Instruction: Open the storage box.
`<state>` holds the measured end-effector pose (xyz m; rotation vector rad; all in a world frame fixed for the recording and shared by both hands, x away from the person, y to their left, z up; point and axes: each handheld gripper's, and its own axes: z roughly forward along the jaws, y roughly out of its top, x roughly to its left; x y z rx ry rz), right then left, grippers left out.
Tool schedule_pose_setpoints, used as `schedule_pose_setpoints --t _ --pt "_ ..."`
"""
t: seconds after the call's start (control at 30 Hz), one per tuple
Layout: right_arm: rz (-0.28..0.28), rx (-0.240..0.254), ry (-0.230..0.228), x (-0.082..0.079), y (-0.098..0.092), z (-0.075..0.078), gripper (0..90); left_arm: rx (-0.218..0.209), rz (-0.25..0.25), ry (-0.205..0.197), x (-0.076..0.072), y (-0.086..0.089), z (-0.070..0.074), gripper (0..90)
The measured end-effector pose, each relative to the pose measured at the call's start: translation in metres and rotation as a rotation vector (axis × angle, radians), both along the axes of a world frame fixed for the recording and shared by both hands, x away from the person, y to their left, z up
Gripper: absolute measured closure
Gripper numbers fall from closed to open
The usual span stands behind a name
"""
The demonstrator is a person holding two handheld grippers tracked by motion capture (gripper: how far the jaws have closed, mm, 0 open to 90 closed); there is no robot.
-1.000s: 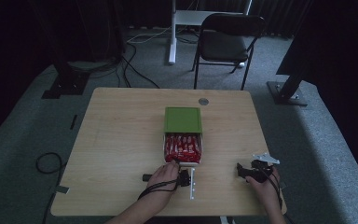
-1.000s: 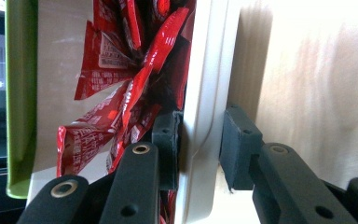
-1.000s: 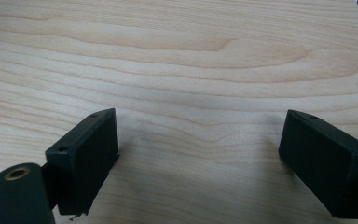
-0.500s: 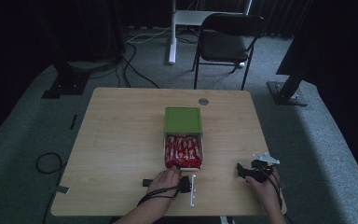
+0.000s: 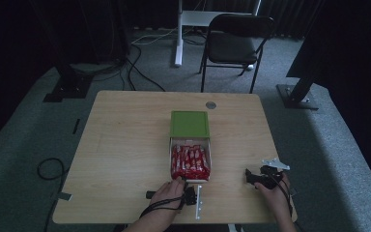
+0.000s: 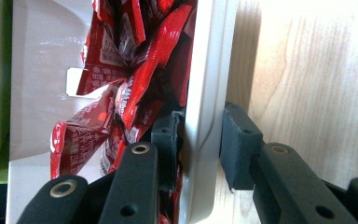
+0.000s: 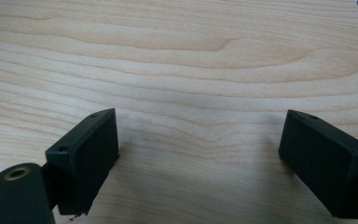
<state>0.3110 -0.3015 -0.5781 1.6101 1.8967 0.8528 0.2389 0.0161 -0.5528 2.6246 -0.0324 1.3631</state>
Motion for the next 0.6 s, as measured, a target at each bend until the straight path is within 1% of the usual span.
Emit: schedule_pose_setpoints --t 0.1,0.27,0.37,0.4,0.57,0.6 --pt "-0.001 -0.001 0.000 0.0001 0.0000 0.0000 11.2 -0.011 0.000 0.010 -0.0019 0.0010 0.0008 70.5" --pt "-0.006 0.000 0.000 0.0009 0.0001 0.0000 11.2 -0.012 -0.006 0.012 -0.0052 0.0014 0.0009 70.5" --pt "-0.006 0.000 0.000 0.0009 0.0001 0.0000 11.2 -0.022 -0.007 0.016 -0.0068 0.0014 0.0011 70.5" --pt "-0.005 0.000 0.000 0.0009 0.0001 0.0000 11.2 -0.006 -0.007 0.019 -0.0077 0.0015 0.0023 70.5" --pt "-0.005 0.000 0.000 0.0009 0.0001 0.0000 11.2 -0.012 -0.012 0.034 -0.0096 0.0020 0.0036 70.2" --pt "-0.006 0.000 0.000 0.0009 0.0001 0.0000 11.2 -0.024 -0.007 0.047 -0.0095 0.0022 0.0041 69.2"
